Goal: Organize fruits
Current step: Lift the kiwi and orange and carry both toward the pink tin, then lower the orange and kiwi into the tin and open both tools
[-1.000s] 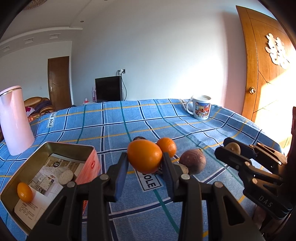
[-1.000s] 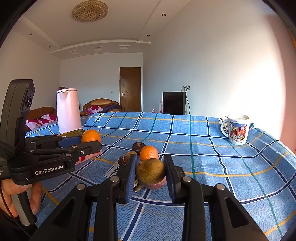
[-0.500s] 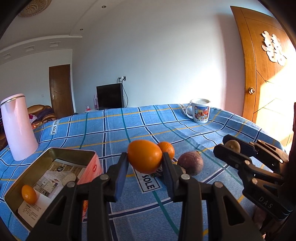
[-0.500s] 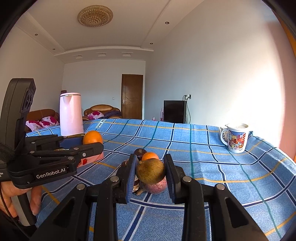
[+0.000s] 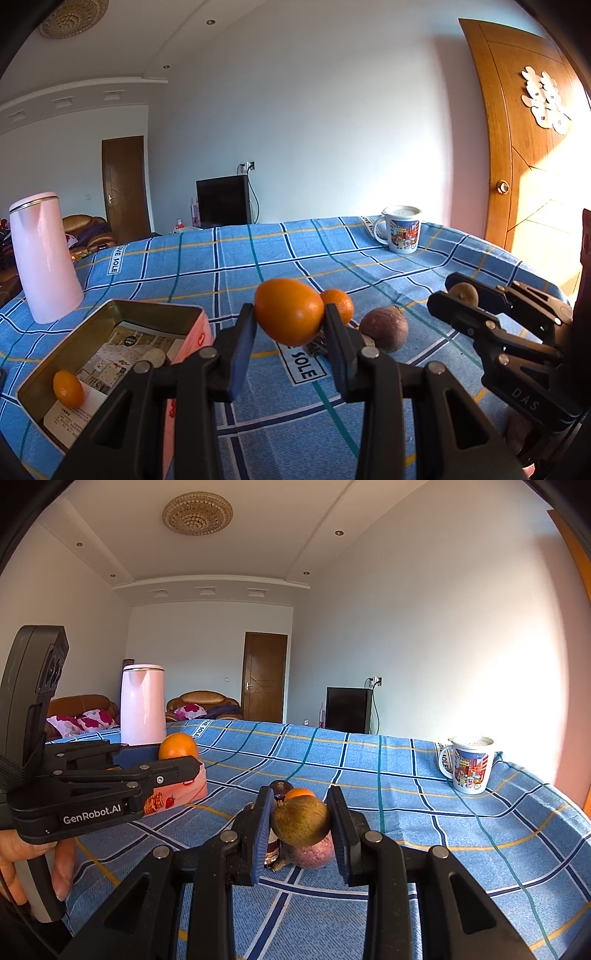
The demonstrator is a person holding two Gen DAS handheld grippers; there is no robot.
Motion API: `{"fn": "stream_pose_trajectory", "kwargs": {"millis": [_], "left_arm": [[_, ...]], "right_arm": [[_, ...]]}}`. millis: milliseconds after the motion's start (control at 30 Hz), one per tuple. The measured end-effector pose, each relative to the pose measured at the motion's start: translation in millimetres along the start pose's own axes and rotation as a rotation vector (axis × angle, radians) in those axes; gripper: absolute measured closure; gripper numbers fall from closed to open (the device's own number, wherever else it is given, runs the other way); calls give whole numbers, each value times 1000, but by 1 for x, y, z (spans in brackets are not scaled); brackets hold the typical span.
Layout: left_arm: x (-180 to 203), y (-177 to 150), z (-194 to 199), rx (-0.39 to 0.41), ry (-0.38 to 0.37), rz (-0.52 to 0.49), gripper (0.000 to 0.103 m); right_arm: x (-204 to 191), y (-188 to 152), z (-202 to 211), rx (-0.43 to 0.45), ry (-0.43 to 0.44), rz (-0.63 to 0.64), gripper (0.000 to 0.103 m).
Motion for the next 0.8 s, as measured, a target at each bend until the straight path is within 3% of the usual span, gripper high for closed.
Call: {"fn": "stream_pose_trajectory", "kwargs": {"millis": [300, 467, 800], "left_arm": [[-22, 1, 8, 2, 10, 44, 65], [-43, 0, 15, 4, 39, 82, 65], [-107, -7, 27, -22, 146, 169, 65]], "right_arm": [[-2, 3, -8, -53, -4, -4, 71], [-18, 17, -16, -74, 55, -18, 71], [-90, 42, -49, -125, 235, 2, 71]]}}
Point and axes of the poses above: each gripper's, at about its wrist camera, not at the fingertips, and z roughly against the way its jaws point, x to its right, y to its top, the point moved 9 cm from there along -z, roughly the way its jaws point, and after that the axes turned 3 degrees about -y, right-handed, at the moved point
